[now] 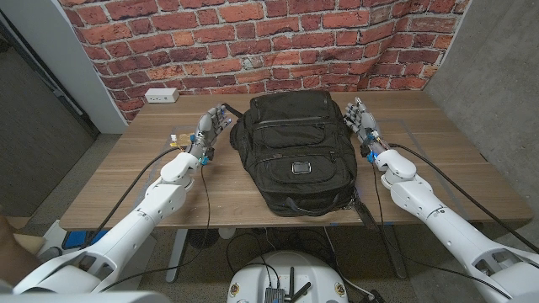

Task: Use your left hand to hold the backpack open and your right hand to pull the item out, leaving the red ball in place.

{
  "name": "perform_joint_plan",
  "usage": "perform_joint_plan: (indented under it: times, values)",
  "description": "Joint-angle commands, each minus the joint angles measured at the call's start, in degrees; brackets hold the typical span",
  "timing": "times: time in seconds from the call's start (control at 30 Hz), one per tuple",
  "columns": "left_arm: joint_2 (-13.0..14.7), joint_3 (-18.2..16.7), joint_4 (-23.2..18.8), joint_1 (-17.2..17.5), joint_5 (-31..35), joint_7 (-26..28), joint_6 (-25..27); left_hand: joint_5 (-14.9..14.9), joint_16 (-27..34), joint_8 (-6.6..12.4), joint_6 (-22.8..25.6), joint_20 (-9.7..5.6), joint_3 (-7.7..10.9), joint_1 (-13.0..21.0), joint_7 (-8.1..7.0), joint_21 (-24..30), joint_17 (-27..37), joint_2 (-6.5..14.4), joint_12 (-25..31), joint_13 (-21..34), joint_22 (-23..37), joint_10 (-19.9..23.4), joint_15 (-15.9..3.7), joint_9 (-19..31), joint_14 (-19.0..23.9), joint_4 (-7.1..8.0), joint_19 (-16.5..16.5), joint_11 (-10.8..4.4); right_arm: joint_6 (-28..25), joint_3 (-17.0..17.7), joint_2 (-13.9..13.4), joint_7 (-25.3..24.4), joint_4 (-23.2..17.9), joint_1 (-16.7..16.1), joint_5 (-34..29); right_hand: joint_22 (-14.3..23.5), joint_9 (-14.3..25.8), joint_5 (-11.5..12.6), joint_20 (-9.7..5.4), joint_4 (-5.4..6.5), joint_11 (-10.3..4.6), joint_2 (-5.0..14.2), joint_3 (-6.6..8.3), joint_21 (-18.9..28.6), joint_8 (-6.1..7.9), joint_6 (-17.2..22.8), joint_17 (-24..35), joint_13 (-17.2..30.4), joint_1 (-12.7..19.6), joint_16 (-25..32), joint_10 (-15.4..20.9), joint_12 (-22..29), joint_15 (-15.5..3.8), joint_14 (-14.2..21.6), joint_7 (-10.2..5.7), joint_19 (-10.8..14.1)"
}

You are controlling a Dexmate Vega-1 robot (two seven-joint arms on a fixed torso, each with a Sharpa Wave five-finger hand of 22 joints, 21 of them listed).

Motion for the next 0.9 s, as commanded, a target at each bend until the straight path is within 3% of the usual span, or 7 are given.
perform_joint_plan:
  times: [0.03, 0.5, 0.9]
  values:
    - [2.54, -1.64, -5.03, 3.12, 1.37, 4.36, 0.76, 0.38, 0.28, 0.2, 0.75, -2.17, 0.5, 0.38, 0.1, 0.33, 0.14, 3.53, 0.4, 0.25, 0.21, 0.59, -0.07, 0.21, 0.58, -0.18, 0.47, -0.01, 0.39, -0.43, 0.07, -1.66, -0.05, 0.48, -1.89, 0.11, 0.13, 0.37, -0.03, 0.08, 0.03, 1.52, 0.51, 0.23, 0.39, 0.51, 0.1, 0.11, 0.14, 0.19, 0.36, 0.26, -0.05, 0.38, -0.01, 0.16]
    - [4.9, -2.01, -9.74, 5.03, 2.69, 6.47, 3.33, 0.34, 0.17, 0.16, 0.85, -2.22, 0.73, 0.75, -0.02, 0.29, 0.07, 3.38, 0.38, 0.24, 0.2, 0.73, -0.18, 0.21, 0.65, -0.68, 0.48, -0.16, 0.37, -0.07, -0.09, -2.56, 0.05, 0.2, -2.03, 0.1, 0.1, 0.51, -0.27, 0.03, -0.27, 1.44, 0.9, 0.03, 0.5, 0.5, -0.48, -0.55, 0.15, 0.2, 0.5, 0.42, -0.3, 0.42, -0.16, -0.19]
    - [8.68, -3.23, -15.28, 8.2, 4.58, 8.17, 4.96, 0.32, 0.18, 0.22, 1.27, -2.36, 0.95, 1.12, -0.39, 0.32, 0.04, 3.22, 0.43, 0.24, 0.19, 1.08, -0.55, 0.21, 0.96, -1.25, 0.64, -0.46, 0.36, 0.57, -0.61, -4.15, -0.97, -0.93, -2.28, 0.09, 0.08, 0.58, -0.33, -0.14, -0.24, 1.3, 1.28, 0.06, 0.63, 0.7, -1.05, -1.12, 0.26, 0.32, 0.86, 0.6, -0.43, 0.8, -0.12, 0.0]
